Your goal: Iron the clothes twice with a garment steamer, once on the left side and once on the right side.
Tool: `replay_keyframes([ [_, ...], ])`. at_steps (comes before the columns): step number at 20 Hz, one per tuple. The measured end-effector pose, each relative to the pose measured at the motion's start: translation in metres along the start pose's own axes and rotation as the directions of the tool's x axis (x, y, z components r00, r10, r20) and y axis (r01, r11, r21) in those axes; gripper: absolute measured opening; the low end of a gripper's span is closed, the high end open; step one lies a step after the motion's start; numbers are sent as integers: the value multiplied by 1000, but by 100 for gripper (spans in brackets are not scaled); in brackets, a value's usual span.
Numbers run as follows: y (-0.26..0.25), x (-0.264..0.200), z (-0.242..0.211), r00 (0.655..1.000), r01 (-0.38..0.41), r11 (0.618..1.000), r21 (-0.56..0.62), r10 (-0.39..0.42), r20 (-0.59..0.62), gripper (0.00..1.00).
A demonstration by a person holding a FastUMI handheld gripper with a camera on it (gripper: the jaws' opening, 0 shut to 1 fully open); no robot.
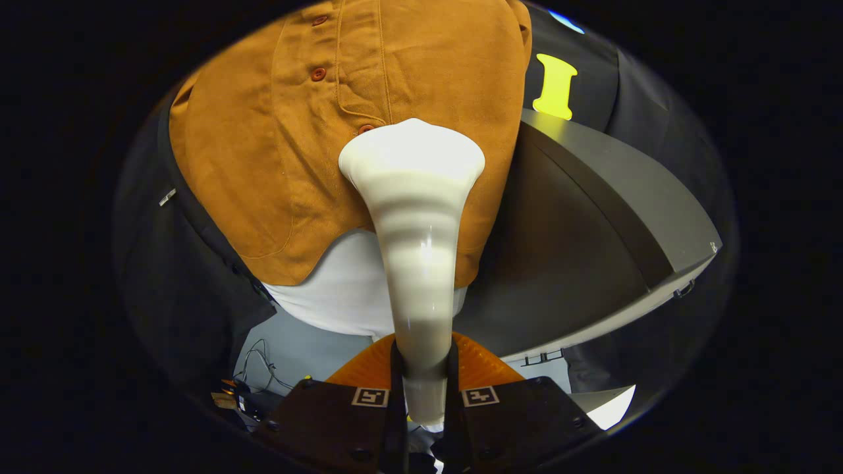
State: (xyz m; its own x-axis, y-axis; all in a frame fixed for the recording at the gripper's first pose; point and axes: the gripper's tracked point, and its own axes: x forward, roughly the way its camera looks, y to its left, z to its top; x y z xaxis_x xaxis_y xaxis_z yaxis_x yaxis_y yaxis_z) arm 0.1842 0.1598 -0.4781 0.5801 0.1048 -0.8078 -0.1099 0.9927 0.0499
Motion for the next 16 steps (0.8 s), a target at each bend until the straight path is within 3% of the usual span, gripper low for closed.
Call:
replay_keyframes([
  [8, 24, -68, 53, 982, -47, 998, -29, 52, 183, 25],
  [16, 97, -140, 128, 927, -90, 991, -96, 118, 357, 25],
])
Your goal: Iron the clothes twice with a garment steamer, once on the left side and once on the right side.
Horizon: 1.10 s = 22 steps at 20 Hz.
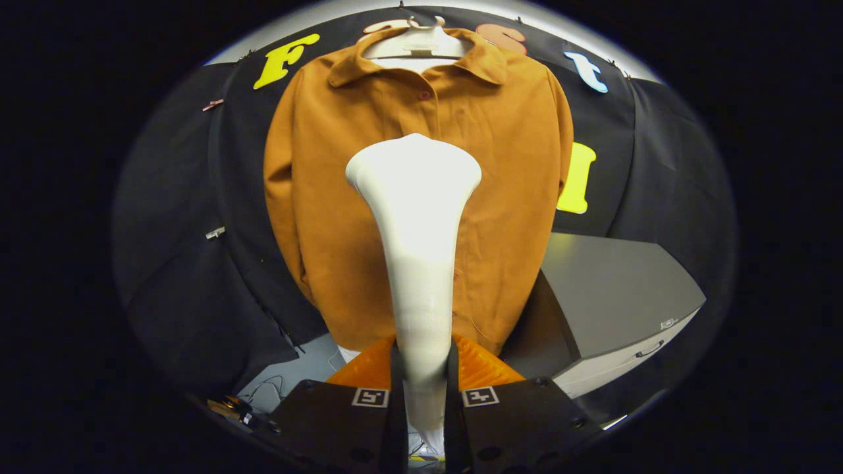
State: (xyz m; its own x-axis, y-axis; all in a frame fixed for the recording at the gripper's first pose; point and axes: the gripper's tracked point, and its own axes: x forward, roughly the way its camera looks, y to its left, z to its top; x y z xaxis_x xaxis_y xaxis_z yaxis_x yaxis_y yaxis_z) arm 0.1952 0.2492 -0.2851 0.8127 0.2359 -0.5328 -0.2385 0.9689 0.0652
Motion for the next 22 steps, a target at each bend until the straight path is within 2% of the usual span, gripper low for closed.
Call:
replay_keyframes([
  [10, 64, 22, 58, 997, 1, 1000, 1, -1, 84, 25],
  [16, 71, 39, 77, 989, 45, 998, -34, -40, 142, 25],
  [22, 65, 55, 69, 980, 99, 993, -70, -85, 177, 25],
])
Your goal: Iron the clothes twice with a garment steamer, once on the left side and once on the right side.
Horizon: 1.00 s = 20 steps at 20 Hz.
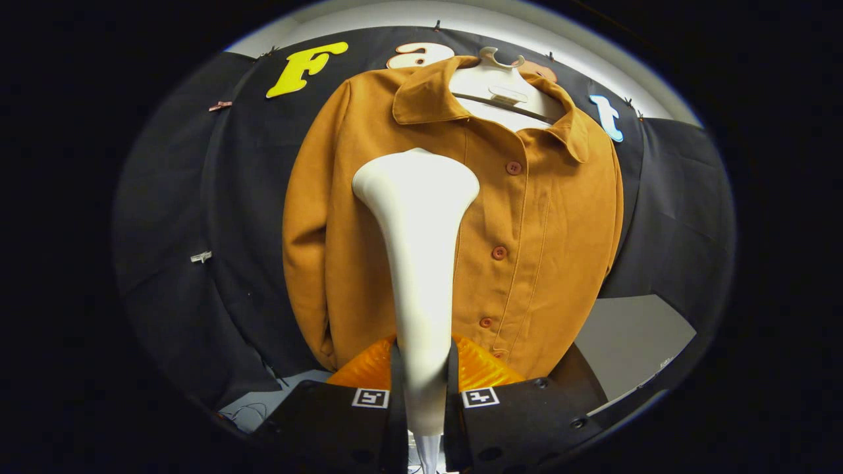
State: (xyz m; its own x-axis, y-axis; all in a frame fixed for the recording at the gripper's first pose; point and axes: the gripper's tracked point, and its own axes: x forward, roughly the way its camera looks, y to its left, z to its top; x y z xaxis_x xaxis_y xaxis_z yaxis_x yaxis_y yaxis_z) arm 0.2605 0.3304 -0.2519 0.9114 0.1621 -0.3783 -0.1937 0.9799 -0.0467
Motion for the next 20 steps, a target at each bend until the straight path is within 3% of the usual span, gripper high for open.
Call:
replay_keyframes([
  [12, 3, 9, -78, 991, -6, 1000, -15, 4, -132, 25],
  [20, 3, 8, -148, 967, -20, 999, -25, 13, -254, 25],
])
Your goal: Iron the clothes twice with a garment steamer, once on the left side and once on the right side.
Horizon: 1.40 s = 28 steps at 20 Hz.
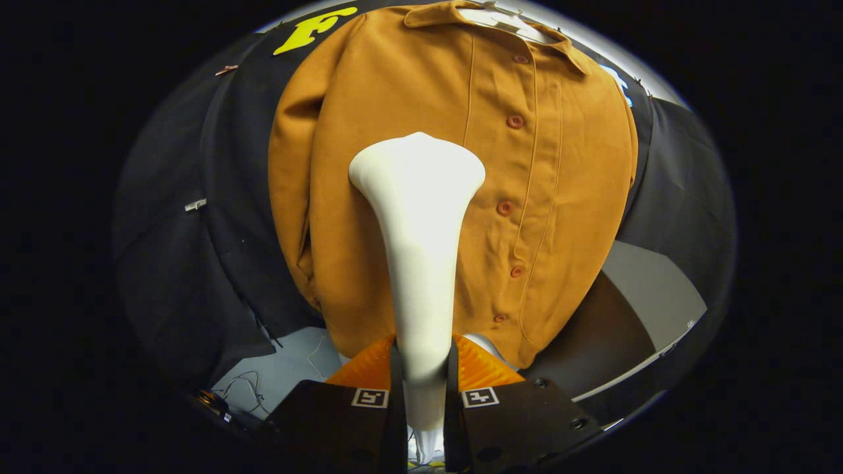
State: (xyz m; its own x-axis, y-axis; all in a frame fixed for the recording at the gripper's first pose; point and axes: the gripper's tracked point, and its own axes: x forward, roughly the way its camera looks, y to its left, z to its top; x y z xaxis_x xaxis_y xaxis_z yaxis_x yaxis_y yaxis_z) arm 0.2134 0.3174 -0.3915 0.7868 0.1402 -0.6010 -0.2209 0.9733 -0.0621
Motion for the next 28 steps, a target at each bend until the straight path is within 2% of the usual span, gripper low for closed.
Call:
replay_keyframes([
  [7, 0, 9, -52, 994, -10, 1000, -13, 8, -109, 25],
  [15, -17, -3, -78, 988, -13, 1000, -2, 12, -155, 25],
  [23, -54, -46, -63, 997, 3, 998, 58, 2, -79, 25],
  [28, -75, -81, -36, 1000, -11, 997, 78, 13, -24, 25],
])
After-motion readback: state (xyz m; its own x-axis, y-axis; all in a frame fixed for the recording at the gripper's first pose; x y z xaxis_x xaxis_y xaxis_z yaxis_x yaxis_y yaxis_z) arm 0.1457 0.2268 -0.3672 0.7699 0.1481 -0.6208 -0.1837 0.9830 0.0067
